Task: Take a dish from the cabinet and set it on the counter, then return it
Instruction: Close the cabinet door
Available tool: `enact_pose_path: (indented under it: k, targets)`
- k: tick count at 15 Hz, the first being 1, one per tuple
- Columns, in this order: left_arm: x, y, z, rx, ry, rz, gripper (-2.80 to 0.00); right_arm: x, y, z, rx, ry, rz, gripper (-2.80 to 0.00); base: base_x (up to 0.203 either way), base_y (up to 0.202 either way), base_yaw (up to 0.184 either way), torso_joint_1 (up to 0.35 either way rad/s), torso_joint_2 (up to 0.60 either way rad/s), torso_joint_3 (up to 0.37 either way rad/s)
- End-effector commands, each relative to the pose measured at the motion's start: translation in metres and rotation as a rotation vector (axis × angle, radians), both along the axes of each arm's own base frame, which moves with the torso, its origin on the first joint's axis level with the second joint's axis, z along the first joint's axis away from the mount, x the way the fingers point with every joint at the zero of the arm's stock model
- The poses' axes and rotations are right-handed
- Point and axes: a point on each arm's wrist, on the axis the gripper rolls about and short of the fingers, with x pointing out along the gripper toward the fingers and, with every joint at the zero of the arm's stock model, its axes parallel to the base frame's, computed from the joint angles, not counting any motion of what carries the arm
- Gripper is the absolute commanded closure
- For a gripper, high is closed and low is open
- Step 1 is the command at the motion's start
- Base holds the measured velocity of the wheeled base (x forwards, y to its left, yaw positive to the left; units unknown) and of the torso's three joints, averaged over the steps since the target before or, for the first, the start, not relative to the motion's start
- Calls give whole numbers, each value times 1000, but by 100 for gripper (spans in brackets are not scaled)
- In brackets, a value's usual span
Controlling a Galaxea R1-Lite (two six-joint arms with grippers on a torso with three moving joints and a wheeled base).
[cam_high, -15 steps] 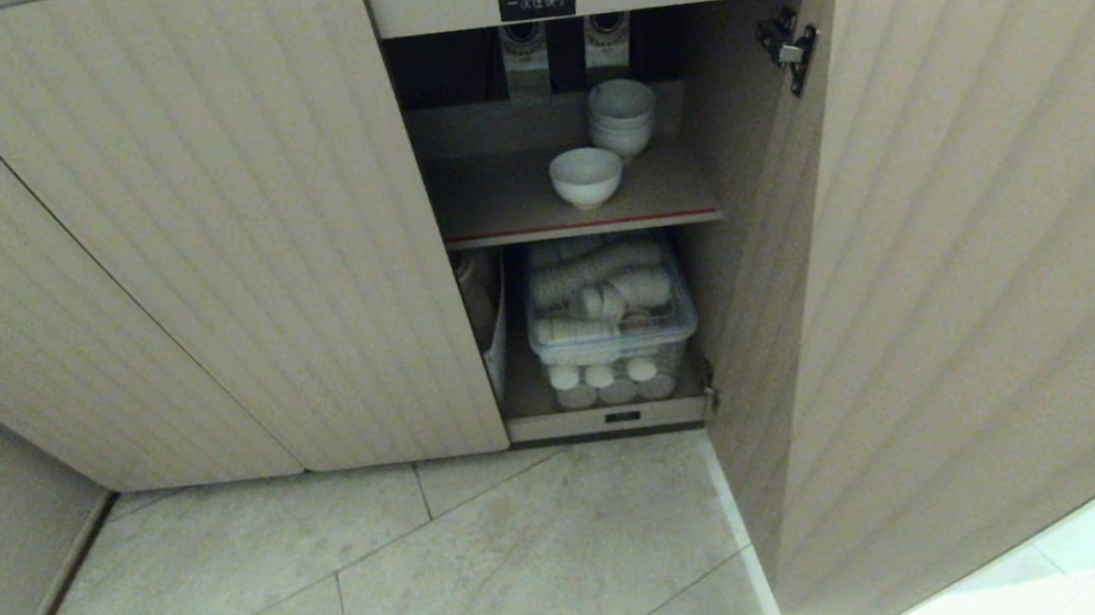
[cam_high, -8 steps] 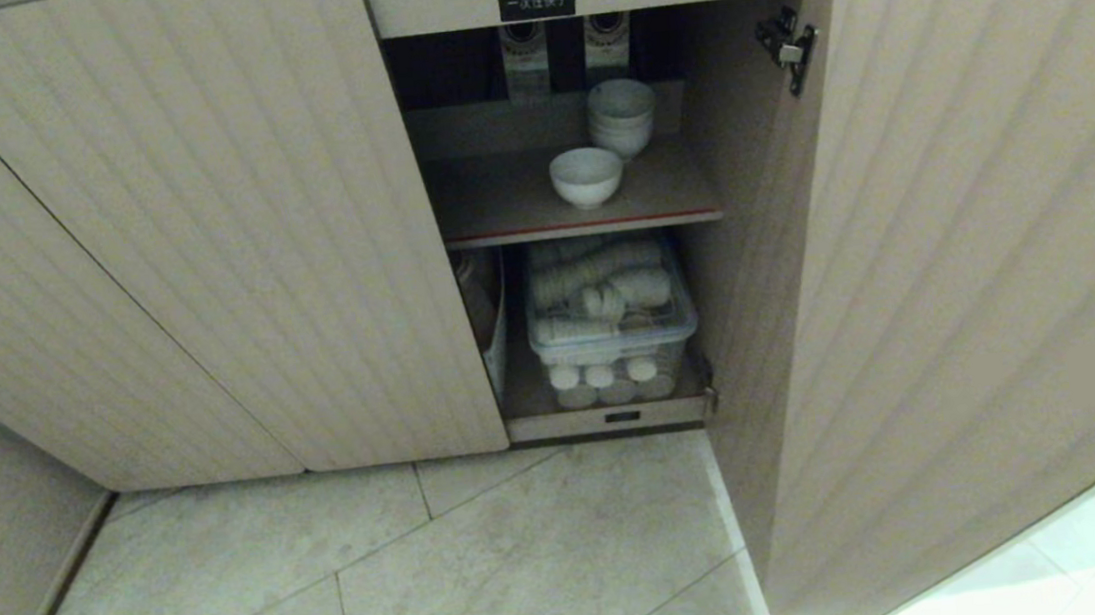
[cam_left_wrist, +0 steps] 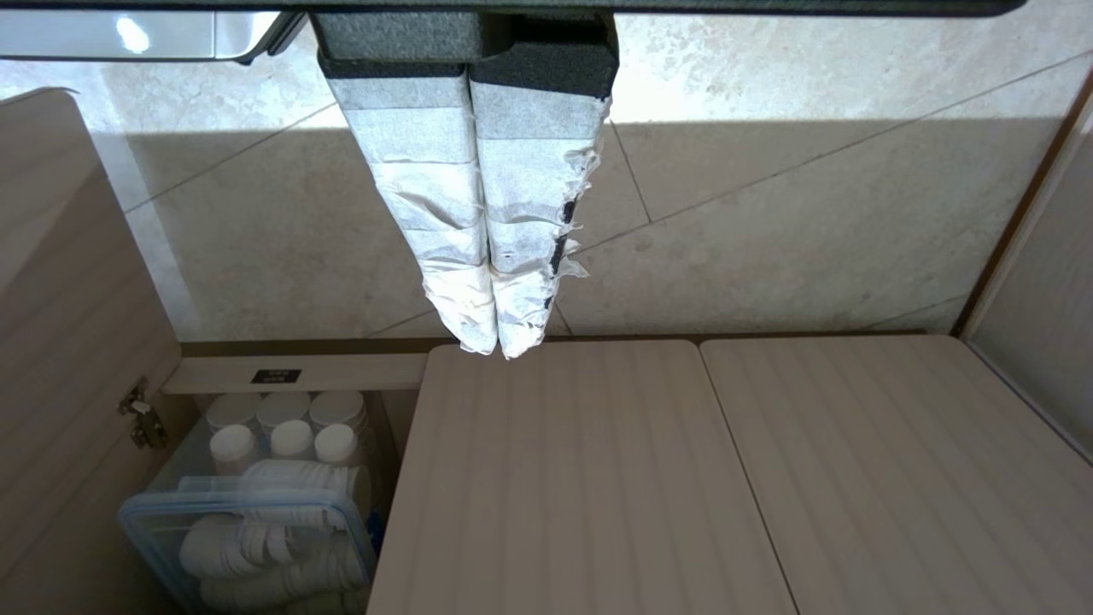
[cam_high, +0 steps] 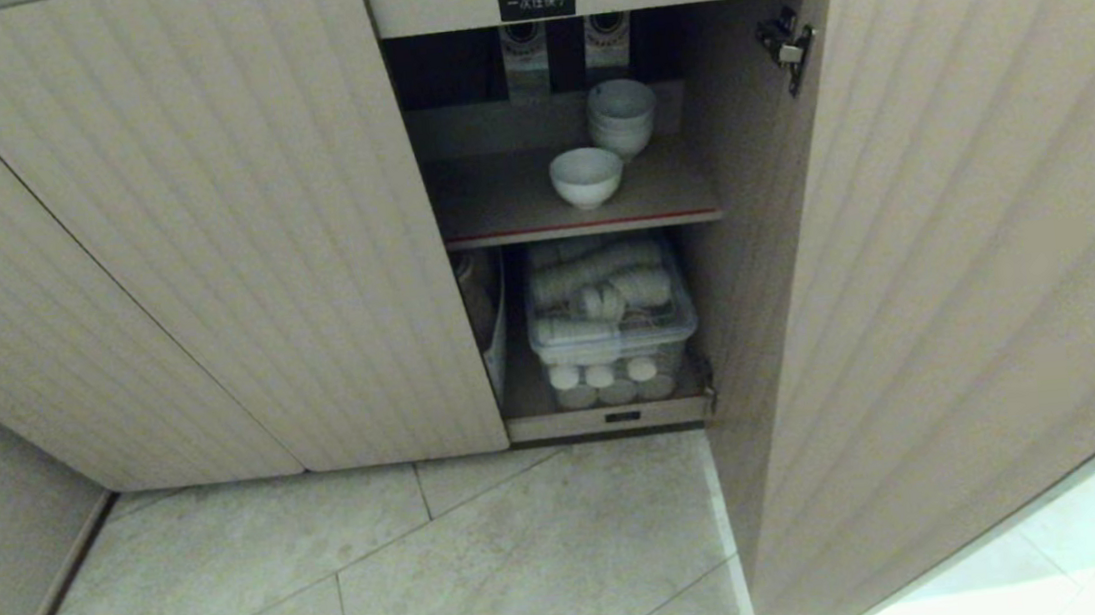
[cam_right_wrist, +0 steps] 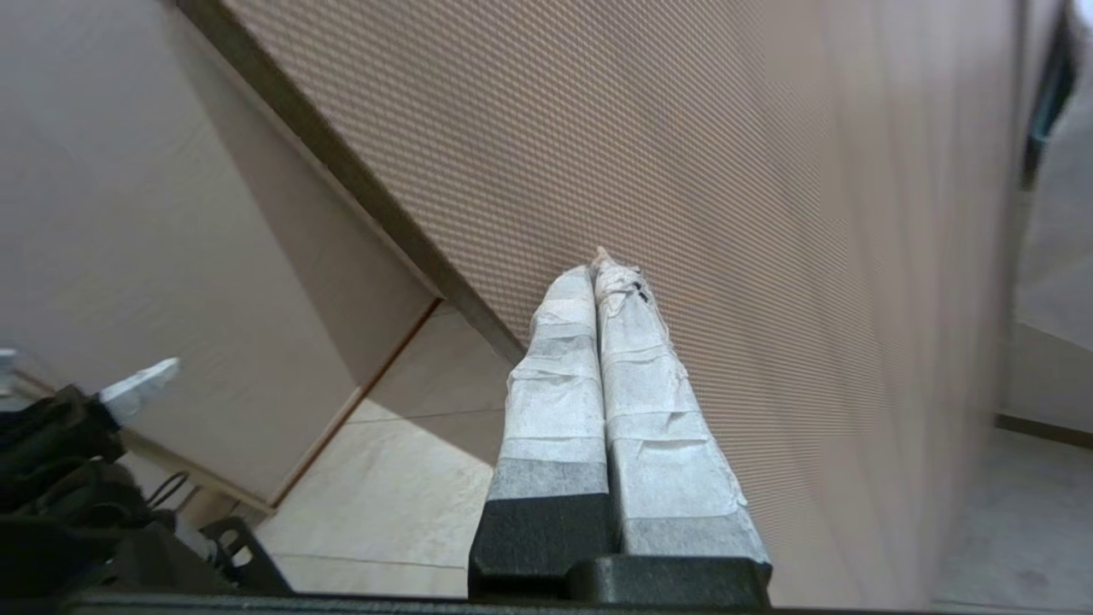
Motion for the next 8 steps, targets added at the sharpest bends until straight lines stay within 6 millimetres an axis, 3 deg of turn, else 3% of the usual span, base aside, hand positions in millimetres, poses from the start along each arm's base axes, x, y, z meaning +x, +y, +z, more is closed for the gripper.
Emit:
enact_pose_path:
  k: [1,8]
  targets:
    - [0,0,0,-1,-1,0,0,9,2,-2,0,32,26,0,0,0,0,0,0,0]
    - [0,0,0,-1,-1,0,0,28,10,-4,2,61,86,0,0,0,0,0,0,0]
